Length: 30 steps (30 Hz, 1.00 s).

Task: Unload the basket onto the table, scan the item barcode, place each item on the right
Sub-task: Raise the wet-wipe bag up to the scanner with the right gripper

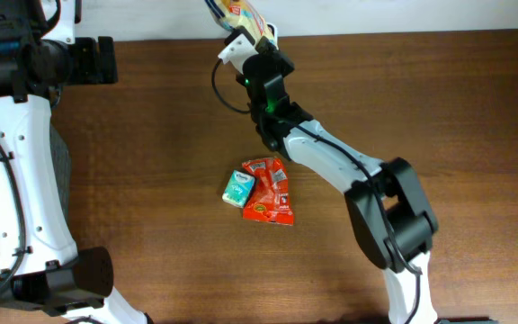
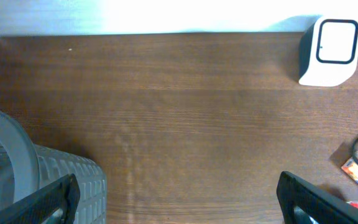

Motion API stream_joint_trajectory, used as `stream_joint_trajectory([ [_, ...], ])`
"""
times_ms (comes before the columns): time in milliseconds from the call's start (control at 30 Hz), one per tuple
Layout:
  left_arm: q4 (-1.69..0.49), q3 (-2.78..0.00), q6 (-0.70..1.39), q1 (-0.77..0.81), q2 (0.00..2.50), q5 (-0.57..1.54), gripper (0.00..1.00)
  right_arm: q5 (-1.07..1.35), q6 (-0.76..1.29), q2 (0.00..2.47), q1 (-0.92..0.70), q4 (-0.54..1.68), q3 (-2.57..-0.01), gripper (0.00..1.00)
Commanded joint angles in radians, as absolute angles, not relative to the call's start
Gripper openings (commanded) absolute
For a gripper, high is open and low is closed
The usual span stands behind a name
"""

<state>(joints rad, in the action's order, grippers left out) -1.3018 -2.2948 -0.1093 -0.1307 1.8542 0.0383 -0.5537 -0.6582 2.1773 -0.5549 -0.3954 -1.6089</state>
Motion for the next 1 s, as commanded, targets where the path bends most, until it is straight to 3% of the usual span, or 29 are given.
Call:
stream_joint_trajectory([
  [0,-1.303,-2.292,-0.122,-0.134,1.857,0.049,0.99,-0.569,-0.707,2.246,-0.546,-0.511,-1.627,0.04],
  [300,-1.303,-2.292,-0.122,-0.134,1.857,0.049,0.99,-0.525,-1.189,2.420,-0.528,-0.897,-1.630,0.04],
  [967,-1.303,-2.292,-0.122,-0.134,1.857,0.049,0.99,-0.410,-1.200,2.449,-0.469,-0.826,-1.688,0.04],
])
